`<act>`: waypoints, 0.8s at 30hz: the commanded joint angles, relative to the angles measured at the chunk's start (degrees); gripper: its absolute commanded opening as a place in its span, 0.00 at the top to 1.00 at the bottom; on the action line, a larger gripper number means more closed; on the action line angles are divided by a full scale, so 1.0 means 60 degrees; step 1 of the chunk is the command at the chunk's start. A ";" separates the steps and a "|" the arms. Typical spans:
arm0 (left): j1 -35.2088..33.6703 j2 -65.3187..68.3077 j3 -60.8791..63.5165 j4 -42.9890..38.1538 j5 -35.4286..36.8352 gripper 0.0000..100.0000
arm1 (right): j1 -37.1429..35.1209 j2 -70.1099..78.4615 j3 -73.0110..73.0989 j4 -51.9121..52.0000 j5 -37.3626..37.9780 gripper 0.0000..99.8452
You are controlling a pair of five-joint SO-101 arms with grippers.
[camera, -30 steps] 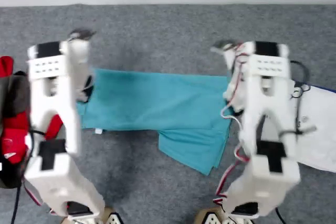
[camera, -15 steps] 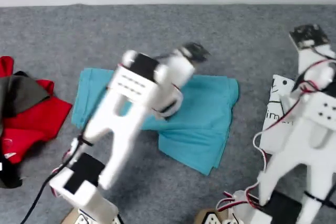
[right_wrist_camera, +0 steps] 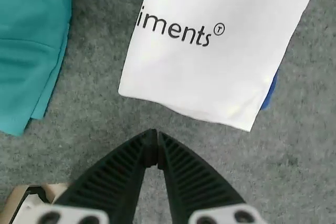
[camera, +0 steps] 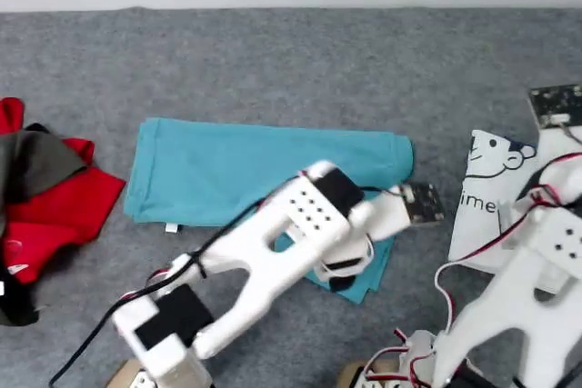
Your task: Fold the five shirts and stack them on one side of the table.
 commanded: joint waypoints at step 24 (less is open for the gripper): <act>0.0220 0.3458 -0.1795 -0.1626 -0.0117 0.92 | 0.0110 -0.2835 0.1524 0.0388 -0.0029 0.99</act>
